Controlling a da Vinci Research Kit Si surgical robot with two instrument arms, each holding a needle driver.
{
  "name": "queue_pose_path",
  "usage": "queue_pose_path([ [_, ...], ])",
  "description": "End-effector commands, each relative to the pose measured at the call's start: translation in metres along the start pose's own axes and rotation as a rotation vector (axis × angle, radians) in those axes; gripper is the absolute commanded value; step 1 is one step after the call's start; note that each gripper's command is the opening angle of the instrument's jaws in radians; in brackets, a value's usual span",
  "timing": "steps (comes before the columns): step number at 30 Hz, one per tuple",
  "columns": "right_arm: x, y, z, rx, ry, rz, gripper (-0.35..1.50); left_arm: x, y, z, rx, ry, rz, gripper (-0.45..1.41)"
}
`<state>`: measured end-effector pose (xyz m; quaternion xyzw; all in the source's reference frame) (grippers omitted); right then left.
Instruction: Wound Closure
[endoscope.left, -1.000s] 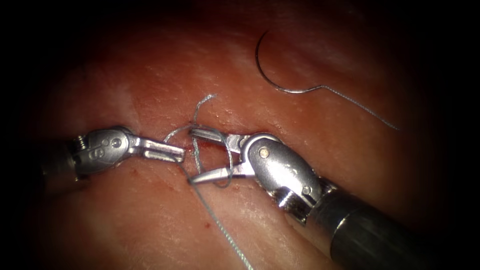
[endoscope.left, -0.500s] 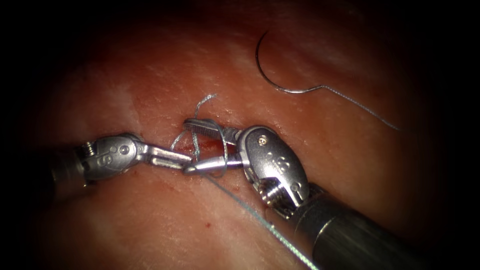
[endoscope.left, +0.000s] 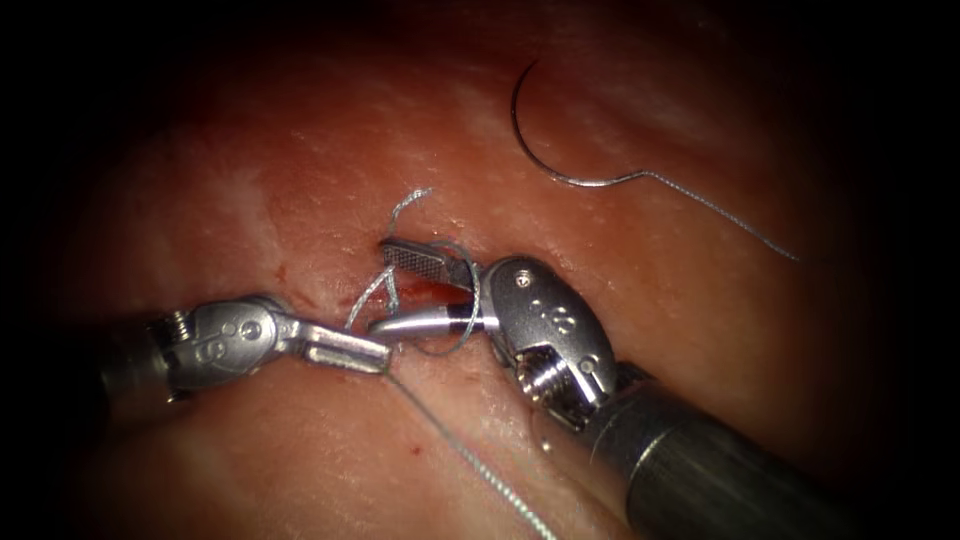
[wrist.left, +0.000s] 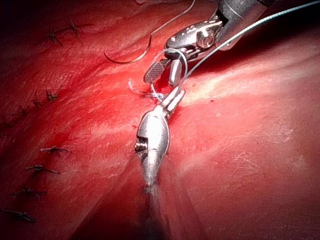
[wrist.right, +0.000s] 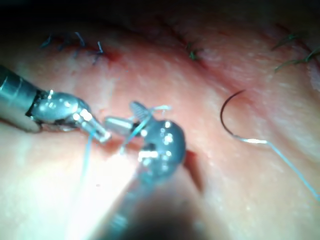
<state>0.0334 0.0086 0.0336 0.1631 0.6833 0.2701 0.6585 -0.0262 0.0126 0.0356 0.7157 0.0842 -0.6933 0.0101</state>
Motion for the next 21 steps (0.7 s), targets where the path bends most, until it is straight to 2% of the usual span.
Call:
queue_pose_path([
  [1, 0.0001, 0.0006, 0.0005, 0.002, -0.001, -0.029, 0.73, -0.0006, -0.0002, 0.0003, -0.002, 0.003, 0.001, -0.45],
  [5, 0.0002, 0.0004, 0.0005, 0.021, -0.003, -0.105, 0.79, -0.0001, -0.0004, 0.0, -0.007, 0.008, -0.003, -0.45],
  [9, 0.0004, 0.0005, 0.0009, 0.004, 0.01, -0.103, 0.74, -0.0003, -0.0003, 0.0005, -0.004, 0.006, -0.001, -0.45],
  [13, 0.0004, 0.0, 0.0017, -0.014, 0.027, -0.026, 0.73, -0.0009, -0.0004, 0.0015, -0.005, 0.008, 0.003, -0.45],
  [18, 0.0001, 0.0, 0.0015, -0.116, 0.021, 0.053, 0.69, -0.001, -0.0005, 0.0014, -0.008, 0.01, 0.004, -0.45],
  [20, -0.0009, 0.0003, 0.0013, -0.227, 0.022, 0.161, 0.73, -0.0009, -0.0005, 0.0016, -0.007, 0.01, 0.003, -0.45],
  [21, -0.0009, 0.0004, 0.0012, -0.242, 0.012, 0.171, 0.73, -0.0008, -0.0005, 0.0016, -0.007, 0.01, 0.003, -0.45],
])
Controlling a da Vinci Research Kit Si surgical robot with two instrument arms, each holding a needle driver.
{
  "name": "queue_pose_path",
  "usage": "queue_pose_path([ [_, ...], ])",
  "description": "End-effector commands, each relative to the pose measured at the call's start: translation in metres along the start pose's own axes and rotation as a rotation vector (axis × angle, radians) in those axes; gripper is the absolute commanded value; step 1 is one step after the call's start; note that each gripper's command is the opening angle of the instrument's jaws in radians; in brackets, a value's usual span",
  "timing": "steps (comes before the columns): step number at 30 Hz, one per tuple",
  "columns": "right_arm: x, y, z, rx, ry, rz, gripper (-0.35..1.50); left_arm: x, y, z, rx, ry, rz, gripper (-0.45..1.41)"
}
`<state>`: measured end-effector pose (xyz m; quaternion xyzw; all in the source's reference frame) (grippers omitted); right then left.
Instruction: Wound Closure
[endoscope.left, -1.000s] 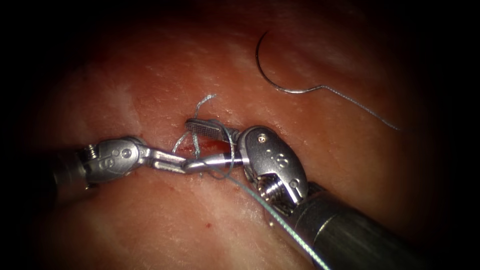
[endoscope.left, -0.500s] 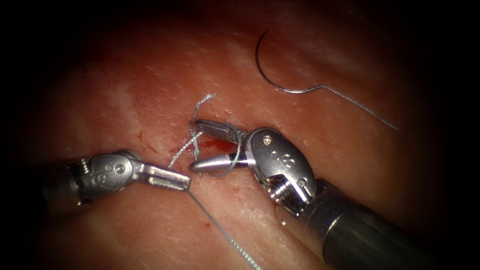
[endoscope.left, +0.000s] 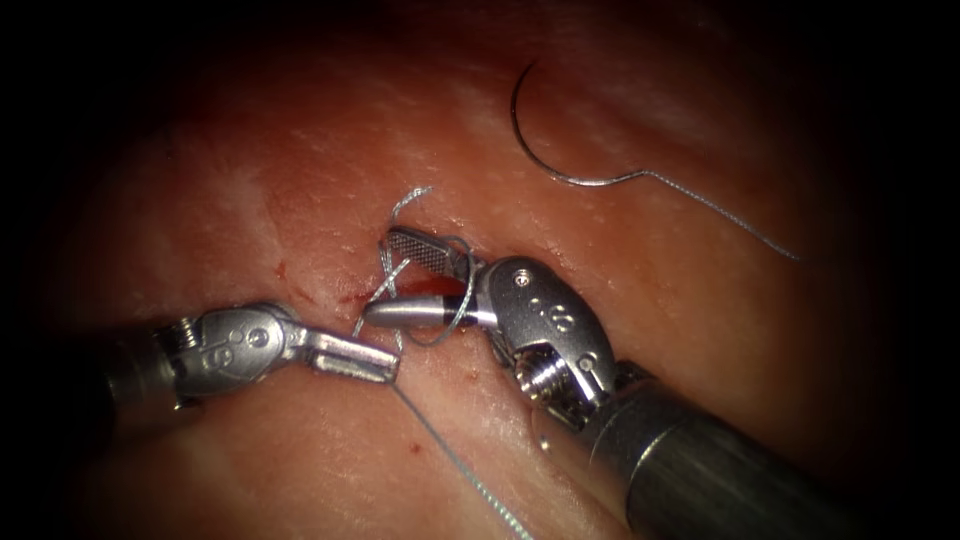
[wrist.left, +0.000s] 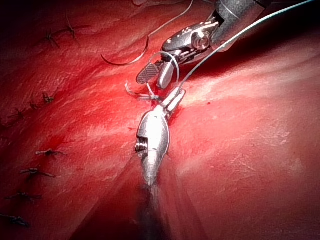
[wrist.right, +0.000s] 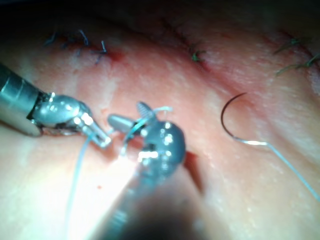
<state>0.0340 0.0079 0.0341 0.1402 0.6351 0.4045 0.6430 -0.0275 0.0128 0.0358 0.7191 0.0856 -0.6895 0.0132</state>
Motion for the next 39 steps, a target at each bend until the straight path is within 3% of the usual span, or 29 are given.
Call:
queue_pose_path([
  [1, 0.0, 0.0006, 0.0008, -0.006, -0.001, 0.0, 0.73, -0.0006, -0.0002, 0.0004, 0.0, 0.0, 0.0, -0.45],
  [6, 0.0003, 0.0024, 0.0005, -0.126, -0.015, 0.09, 0.79, 0.0002, -0.0004, 0.0008, 0.002, 0.001, -0.012, -0.45],
  [11, -0.0005, 0.0045, 0.001, -0.207, -0.093, 0.156, 0.81, 0.0017, 0.0, 0.0016, 0.001, -0.005, -0.005, -0.45],
  [19, -0.0036, 0.0066, 0.0033, -0.192, -0.115, 0.241, 0.84, 0.0022, -0.0003, 0.0018, -0.003, -0.011, -0.003, -0.45],
  [33, -0.0031, 0.0048, 0.0062, -0.123, -0.096, 0.262, 0.83, 0.0017, -0.0002, 0.0013, 0.003, -0.022, 0.0, -0.45],
  [37, -0.003, 0.0048, 0.0062, -0.122, -0.093, 0.263, 0.64, 0.0015, -0.0002, 0.0012, 0.006, -0.033, 0.001, -0.45],
  [38, -0.003, 0.0049, 0.0063, -0.123, -0.093, 0.263, 0.51, 0.0014, -0.0001, 0.0012, 0.006, -0.033, 0.002, -0.45],
  [39, -0.0031, 0.0049, 0.0064, -0.124, -0.092, 0.262, 0.22, 0.0014, -0.0001, 0.0011, 0.005, -0.037, 0.002, -0.45],
])
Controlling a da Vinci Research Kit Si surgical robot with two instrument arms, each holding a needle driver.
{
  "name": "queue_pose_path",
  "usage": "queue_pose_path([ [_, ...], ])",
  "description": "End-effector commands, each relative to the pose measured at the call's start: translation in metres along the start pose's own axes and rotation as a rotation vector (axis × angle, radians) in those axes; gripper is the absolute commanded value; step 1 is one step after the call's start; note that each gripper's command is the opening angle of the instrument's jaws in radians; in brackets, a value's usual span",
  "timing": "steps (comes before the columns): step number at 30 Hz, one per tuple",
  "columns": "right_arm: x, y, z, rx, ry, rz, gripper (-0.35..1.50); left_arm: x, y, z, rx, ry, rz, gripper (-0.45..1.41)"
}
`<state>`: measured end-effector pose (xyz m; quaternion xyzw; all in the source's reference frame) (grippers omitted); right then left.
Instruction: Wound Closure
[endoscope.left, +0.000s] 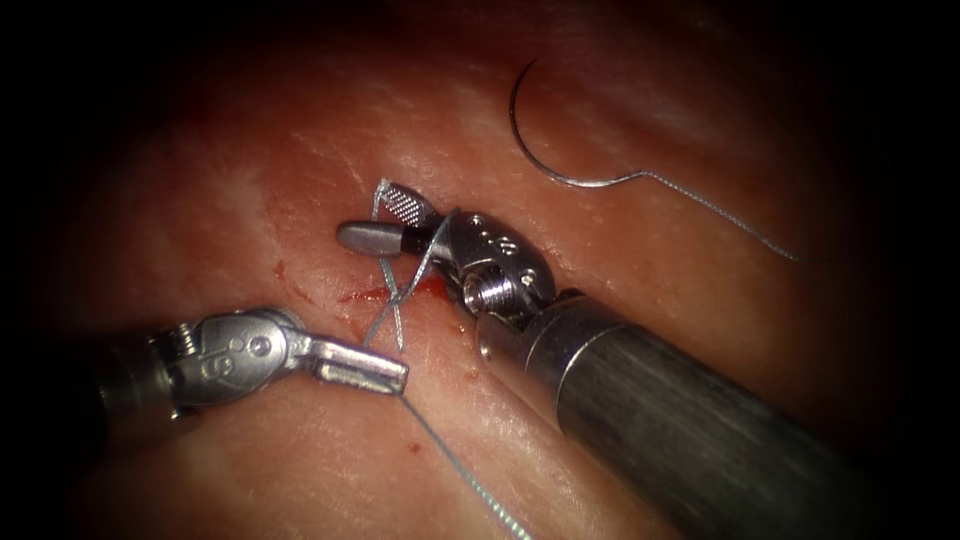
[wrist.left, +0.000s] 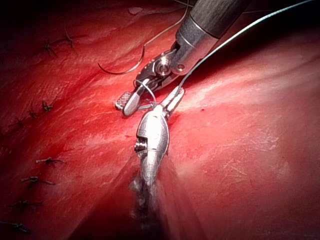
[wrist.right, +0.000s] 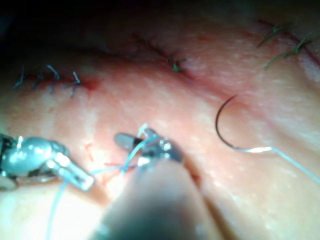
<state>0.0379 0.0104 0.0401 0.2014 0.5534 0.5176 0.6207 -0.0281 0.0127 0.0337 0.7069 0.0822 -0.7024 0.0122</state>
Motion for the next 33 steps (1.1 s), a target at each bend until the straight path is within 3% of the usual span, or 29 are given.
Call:
queue_pose_path([
  [1, 0.0002, 0.0003, 0.0012, 0.001, 0.003, -0.003, 0.09, -0.0007, -0.0002, 0.0003, -0.001, -0.003, 0.001, -0.45],
  [3, 0.0003, 0.0003, 0.0014, 0.001, 0.007, -0.002, -0.32, -0.0006, -0.0001, 0.0002, 0.0, -0.004, 0.001, -0.45],
  [4, 0.0003, 0.0003, 0.0014, 0.008, 0.001, -0.002, -0.35, -0.0006, -0.0001, 0.0001, 0.002, -0.006, 0.001, -0.45],
  [10, 0.0001, 0.0006, 0.0007, 0.059, -0.027, -0.07, -0.35, -0.0009, -0.0004, -0.0011, 0.009, -0.014, 0.0, -0.45],
  [14, -0.0001, -0.0009, -0.0016, 0.088, -0.009, -0.111, -0.35, -0.0015, -0.0015, -0.0028, 0.031, -0.034, -0.006, -0.45],
  [21, -0.0007, -0.0056, -0.0057, 0.132, 0.004, -0.246, -0.35, -0.003, -0.0065, -0.007, 0.097, -0.08, -0.044, -0.45],
  [33, -0.0034, -0.0062, -0.0082, 0.155, 0.004, -0.304, -0.35, -0.0036, -0.0156, -0.0106, 0.134, -0.109, -0.094, -0.45],
])
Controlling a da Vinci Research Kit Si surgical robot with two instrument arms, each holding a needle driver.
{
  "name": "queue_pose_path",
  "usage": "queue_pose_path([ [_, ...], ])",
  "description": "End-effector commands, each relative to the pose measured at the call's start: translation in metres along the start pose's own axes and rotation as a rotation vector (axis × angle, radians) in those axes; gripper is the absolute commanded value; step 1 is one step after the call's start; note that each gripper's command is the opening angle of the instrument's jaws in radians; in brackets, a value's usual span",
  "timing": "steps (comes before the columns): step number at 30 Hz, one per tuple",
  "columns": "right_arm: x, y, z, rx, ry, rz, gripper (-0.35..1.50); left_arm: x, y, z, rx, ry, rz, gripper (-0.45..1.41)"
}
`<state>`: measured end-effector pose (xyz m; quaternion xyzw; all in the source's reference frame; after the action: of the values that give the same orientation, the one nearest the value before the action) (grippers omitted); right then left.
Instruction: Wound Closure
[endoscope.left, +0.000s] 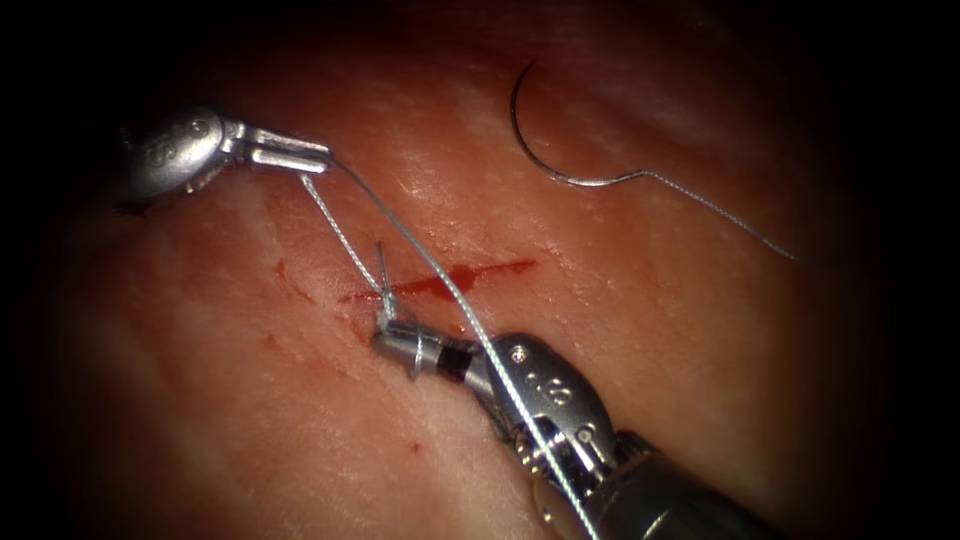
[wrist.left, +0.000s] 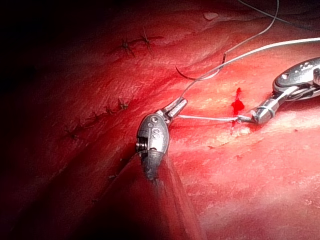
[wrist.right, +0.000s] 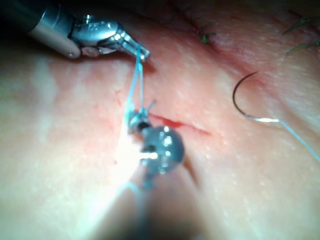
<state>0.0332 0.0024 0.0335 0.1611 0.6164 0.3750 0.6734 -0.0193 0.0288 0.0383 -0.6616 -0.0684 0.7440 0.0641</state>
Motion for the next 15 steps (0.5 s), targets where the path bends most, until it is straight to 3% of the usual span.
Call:
queue_pose_path([
  [1, -0.0007, 0.0004, 0.0, 0.007, 0.0, -0.003, -0.35, -0.0005, -0.0019, 0.0003, 0.007, -0.003, 0.006, -0.45],
  [15, -0.0021, 0.0001, -0.0032, -0.014, -0.009, -0.017, -0.35, -0.0033, -0.0095, -0.0014, 0.064, -0.028, 0.001, -0.45],
])
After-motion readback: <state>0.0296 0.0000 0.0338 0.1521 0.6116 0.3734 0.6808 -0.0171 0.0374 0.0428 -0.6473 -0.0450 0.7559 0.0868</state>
